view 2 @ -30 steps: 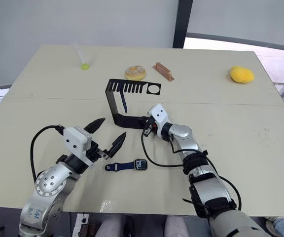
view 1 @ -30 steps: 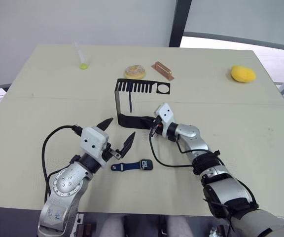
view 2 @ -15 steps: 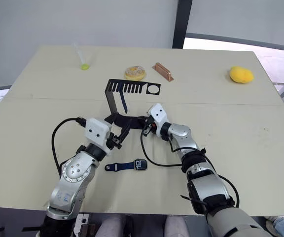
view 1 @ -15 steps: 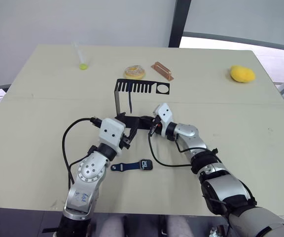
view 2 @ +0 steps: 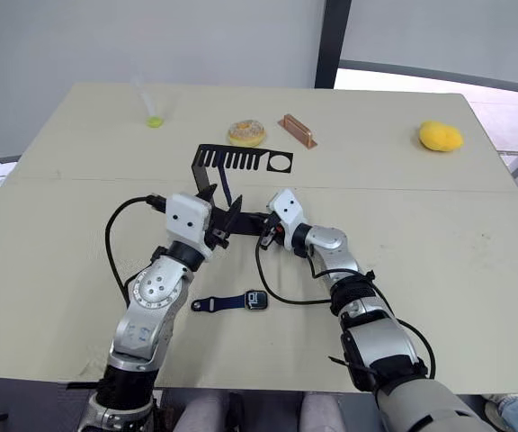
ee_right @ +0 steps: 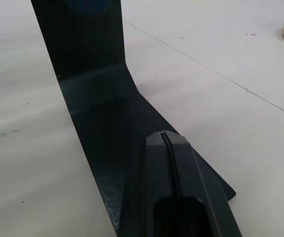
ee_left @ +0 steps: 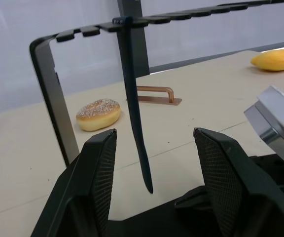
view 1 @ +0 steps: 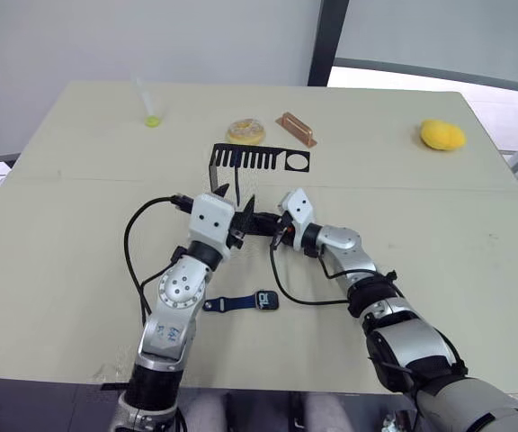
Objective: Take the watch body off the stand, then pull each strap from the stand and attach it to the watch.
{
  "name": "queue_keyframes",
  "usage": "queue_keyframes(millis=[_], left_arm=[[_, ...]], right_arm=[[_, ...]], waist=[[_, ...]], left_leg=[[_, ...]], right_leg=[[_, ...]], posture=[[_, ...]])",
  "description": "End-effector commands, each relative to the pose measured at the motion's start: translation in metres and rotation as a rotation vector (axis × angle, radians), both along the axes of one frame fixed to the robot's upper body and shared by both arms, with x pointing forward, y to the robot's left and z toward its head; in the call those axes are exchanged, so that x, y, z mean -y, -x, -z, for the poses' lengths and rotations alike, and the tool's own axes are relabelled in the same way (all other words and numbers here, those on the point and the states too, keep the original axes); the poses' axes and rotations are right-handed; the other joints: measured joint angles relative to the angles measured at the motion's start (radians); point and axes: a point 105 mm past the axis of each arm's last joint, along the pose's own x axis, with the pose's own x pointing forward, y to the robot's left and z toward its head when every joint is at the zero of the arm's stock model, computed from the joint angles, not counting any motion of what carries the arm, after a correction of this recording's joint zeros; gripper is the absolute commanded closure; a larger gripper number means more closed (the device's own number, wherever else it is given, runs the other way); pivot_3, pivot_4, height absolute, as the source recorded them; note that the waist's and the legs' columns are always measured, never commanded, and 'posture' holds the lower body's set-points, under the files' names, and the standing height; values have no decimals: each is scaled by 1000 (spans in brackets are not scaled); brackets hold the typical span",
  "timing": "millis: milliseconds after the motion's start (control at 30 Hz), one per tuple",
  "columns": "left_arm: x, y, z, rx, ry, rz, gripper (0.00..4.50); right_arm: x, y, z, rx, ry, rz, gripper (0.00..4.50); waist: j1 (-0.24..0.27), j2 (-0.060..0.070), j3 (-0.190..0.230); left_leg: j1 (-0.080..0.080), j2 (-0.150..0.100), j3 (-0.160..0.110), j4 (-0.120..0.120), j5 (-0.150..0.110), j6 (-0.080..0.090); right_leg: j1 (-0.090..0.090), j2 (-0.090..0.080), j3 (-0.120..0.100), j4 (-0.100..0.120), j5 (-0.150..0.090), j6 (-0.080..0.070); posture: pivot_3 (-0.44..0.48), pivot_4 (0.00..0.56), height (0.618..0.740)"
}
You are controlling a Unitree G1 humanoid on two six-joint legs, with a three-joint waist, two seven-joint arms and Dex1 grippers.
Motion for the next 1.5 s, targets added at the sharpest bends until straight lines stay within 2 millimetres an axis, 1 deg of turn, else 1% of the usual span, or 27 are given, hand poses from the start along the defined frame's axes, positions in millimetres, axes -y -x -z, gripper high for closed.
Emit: queue_keyframes(millis=[33, 267, 333, 400, 533, 600, 633, 667, 733, 767, 933, 1300, 1400, 1500], left_arm=[[5, -3, -8, 38, 12, 8, 1806], [11, -13, -11, 46, 36, -4, 1806], [8, -15, -13, 52, 58, -48, 1806], [8, -15, -11, 49, 48, -58, 1806], [0, -19, -9, 45, 38, -90, 1806], [2, -20, -11, 56, 36, -87, 2349], [2, -20, -11, 58, 37, -85, 2714], [2, -20, -12, 60, 36, -86, 3138], [1, -21, -11, 61, 36, -90, 4206], [0, -21, -11, 62, 36, -91, 4424], [0, -20, -13, 71, 42, -87, 4424], [-6, -7, -25, 131, 59, -58, 4424], [-6, -6, -27, 139, 74, -55, 4424], [-3, -7, -28, 136, 81, -40, 4424]], right_arm=[[-6, 11, 23, -70, 34, -37, 4500], [-8, 14, 26, -80, 34, -44, 4500], [-7, 15, 27, -83, 35, -46, 4500], [-7, 16, 28, -85, 34, -45, 4500], [-7, 17, 29, -89, 32, -42, 4500], [-7, 17, 30, -91, 32, -42, 4500], [-7, 18, 30, -92, 31, -43, 4500], [-7, 18, 30, -93, 31, -42, 4500], [-7, 18, 31, -95, 32, -41, 4500], [-7, 18, 31, -97, 32, -41, 4500], [-6, 19, 33, -104, 34, -39, 4500], [-2, 18, 36, -107, 46, -21, 4500], [-2, 17, 36, -108, 47, -13, 4500], [-3, 17, 37, -112, 48, -11, 4500]], waist=[[1, 0, 0], [0, 0, 0], [0, 0, 0], [1, 0, 0], [1, 0, 0], [1, 0, 0], [2, 0, 0], [2, 0, 0], [2, 0, 0], [1, 0, 0], [2, 0, 0], [2, 0, 0], [2, 0, 0], [2, 0, 0]], left_leg=[[0, 0, 0, 0, 0, 0], [0, 0, 0, 0, 0, 0], [0, 0, 0, 0, 0, 0], [0, 0, 0, 0, 0, 0], [0, 0, 0, 0, 0, 0], [0, 0, 0, 0, 0, 0], [0, 0, 0, 0, 0, 0], [0, 0, 0, 0, 0, 0], [0, 0, -1, 0, 0, 0], [0, 0, -1, 0, 0, 0], [0, 0, -1, 0, 0, 0], [0, 0, -1, 0, 0, 0], [0, 0, -1, 0, 0, 0], [0, 0, -1, 0, 0, 0]], right_leg=[[0, 0, 0, 0, 0, 0], [0, 0, 0, 0, 0, 0], [0, 0, 0, 0, 0, 0], [0, 0, 0, 0, 0, 0], [0, 0, -1, 0, 0, 0], [0, 0, -1, 0, 0, 0], [0, 0, -1, 0, 0, 0], [0, 0, -1, 0, 0, 0], [0, 0, -1, 0, 0, 0], [0, 0, -1, 0, 0, 0], [0, 0, -1, 0, 0, 0], [0, 0, -1, 0, 0, 0], [0, 0, -1, 0, 0, 0], [0, 0, -1, 0, 0, 0]], posture=[[0, 150, 740], [0, 150, 740], [0, 150, 740], [0, 150, 740], [0, 150, 740], [0, 150, 740], [0, 150, 740], [0, 150, 740], [0, 150, 740], [0, 150, 740], [0, 150, 740], [0, 150, 740], [0, 150, 740], [0, 150, 740]])
